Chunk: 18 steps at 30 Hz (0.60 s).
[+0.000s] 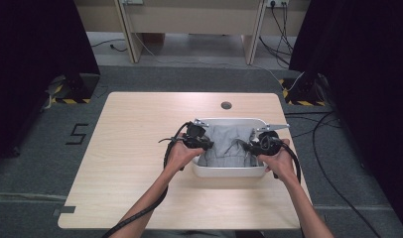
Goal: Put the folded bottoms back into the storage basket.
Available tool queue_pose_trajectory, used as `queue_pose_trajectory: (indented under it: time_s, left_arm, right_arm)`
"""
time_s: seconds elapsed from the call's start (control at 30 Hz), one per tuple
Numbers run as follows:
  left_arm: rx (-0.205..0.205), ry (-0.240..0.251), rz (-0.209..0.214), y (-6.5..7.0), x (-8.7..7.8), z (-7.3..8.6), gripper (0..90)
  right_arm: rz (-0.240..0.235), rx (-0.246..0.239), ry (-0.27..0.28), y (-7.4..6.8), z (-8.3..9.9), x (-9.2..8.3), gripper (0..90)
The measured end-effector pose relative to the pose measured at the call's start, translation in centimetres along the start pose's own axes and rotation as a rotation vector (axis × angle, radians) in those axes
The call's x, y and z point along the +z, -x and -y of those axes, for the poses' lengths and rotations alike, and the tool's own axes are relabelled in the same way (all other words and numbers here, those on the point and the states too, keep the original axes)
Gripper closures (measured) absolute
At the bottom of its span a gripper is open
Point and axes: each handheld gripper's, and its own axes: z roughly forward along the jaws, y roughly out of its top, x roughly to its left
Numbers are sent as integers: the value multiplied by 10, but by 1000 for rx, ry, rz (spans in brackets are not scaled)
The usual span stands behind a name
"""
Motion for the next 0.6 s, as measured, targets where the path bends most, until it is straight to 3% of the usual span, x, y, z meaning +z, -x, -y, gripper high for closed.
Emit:
queue_pose_trajectory:
  time_s: [0.23, 0.33, 0.4, 0.5, 0.6]
  left_arm:
    - [4, -9, -5, 1, 1, 0, 799]
    - [-3, 19, 3, 3, -2, -3, 766]
    - [11, 24, 7, 7, -6, -5, 751]
    - [29, 36, 10, 12, -10, -10, 751]
    - [42, 45, 13, 16, -14, -13, 751]
  right_arm:
    - [2, 11, -29, 0, 1, 4, 720]
    - [8, 20, -33, -1, 1, 5, 679]
    - [13, 8, -33, -1, 0, 4, 665]
    - [26, 32, -24, 0, -2, 0, 588]
    - [21, 40, -8, -1, -5, -5, 584]
